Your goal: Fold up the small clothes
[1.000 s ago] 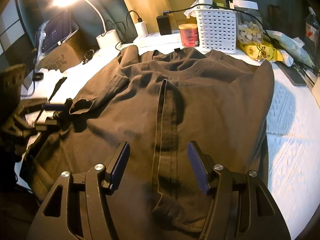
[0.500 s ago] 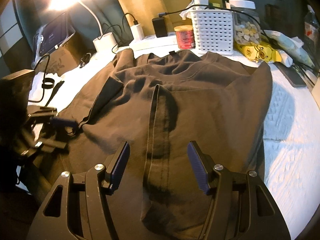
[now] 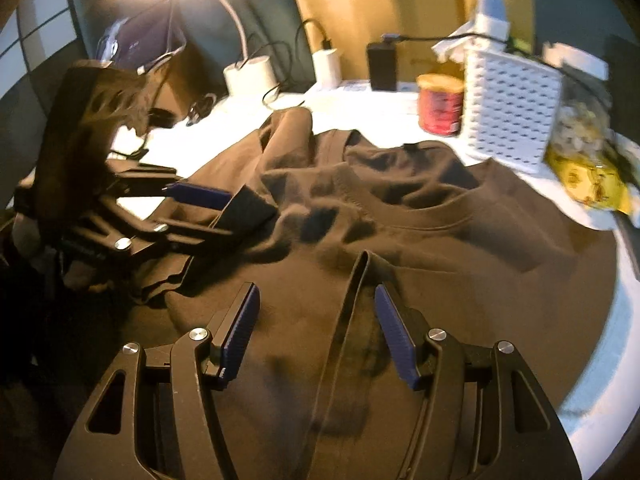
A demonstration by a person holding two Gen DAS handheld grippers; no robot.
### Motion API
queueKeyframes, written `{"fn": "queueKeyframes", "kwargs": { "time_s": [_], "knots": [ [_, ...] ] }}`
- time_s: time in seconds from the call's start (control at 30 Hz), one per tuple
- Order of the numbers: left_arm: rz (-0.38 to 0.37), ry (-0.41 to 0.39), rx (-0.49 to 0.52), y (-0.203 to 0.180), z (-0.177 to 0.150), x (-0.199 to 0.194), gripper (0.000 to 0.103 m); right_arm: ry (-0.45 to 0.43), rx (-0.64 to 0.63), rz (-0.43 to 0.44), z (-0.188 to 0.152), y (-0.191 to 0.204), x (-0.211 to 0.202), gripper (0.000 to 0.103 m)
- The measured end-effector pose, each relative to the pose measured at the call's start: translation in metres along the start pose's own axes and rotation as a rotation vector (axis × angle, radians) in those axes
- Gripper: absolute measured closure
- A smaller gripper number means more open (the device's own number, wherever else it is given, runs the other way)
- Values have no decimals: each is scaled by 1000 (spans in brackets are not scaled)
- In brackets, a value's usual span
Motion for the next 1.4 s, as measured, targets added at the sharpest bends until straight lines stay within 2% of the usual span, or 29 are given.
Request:
{"fn": "queueKeyframes", "kwargs": {
  "time_s": [0.13,0.27,0.5,1.07,1.4],
  "knots": [
    [-120,45,24,-18,-5,3,39,35,-32,32,-2,8,13,40],
    [-114,49,56,-27,-11,-1,39,32,-32,16,-3,10,6,40],
    [-112,-20,87,-38,-14,-31,39,9,-18,-42,-9,12,-28,40],
    [-23,-171,163,-72,-67,-99,39,-16,72,-203,-69,25,-117,40],
    [69,-246,136,-67,-113,-132,39,0,134,-319,-115,46,-164,40]
  ]
}}
Point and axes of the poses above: each gripper's, at about its wrist camera, not at the fingertips, and x roughly the way its jaws point, y to its left, z to its top, the point moved 5 cm from there along x, roughly the way its jaws point, and after that the axes turned 12 degrees about -x, right-handed, at the moved point
